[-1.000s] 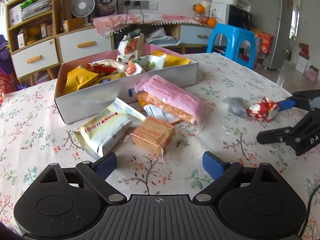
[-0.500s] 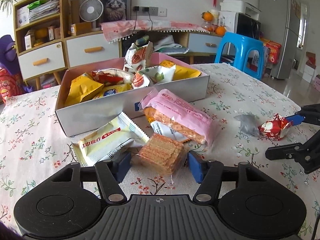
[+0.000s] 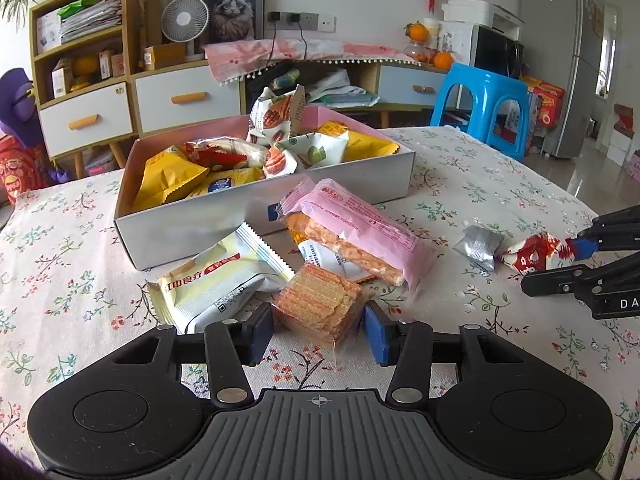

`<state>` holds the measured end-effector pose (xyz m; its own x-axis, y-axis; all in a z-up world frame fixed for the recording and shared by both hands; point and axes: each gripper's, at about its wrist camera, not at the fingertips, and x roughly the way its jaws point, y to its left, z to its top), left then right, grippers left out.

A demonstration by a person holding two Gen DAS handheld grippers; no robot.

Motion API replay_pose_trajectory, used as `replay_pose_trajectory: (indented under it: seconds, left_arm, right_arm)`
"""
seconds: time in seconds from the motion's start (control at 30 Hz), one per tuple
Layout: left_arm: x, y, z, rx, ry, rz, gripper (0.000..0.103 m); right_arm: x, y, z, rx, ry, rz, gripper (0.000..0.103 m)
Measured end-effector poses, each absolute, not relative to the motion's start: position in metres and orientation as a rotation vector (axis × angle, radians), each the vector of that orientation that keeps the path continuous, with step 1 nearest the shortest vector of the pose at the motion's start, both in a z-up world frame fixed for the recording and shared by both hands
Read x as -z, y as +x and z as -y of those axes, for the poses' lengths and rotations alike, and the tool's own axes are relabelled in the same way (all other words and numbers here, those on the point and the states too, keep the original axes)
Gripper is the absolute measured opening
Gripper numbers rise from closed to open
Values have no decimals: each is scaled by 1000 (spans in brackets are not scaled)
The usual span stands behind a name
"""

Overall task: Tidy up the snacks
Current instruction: 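Grasp clear wafer biscuit pack with left tool while right tool grasps red candy wrapper, then carry wafer pack and red candy wrapper into the pink box and release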

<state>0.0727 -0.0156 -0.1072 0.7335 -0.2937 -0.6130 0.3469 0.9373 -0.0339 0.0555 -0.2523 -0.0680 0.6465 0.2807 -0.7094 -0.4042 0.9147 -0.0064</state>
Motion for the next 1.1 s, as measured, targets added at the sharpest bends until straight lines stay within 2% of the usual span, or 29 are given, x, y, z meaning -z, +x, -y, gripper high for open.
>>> replay_pose_trajectory:
  seconds: [0.1,0.13,0.63,1.1]
  left_arm:
    - [104,71,14,353,76,-654,46]
    - [103,71,13,353,74,-651,46]
    - [79,72,2,349,16,-630,46]
    - [58,104,-19,247,-35,-620,46]
  right_arm:
    - [67,55,251,-398,-175,-777,24]
    - [67,54,251,-401,-176,-776,19]
    - [38,50,242,-435,-127,-718,17]
    - [13,91,213,-424,-78,-661,17]
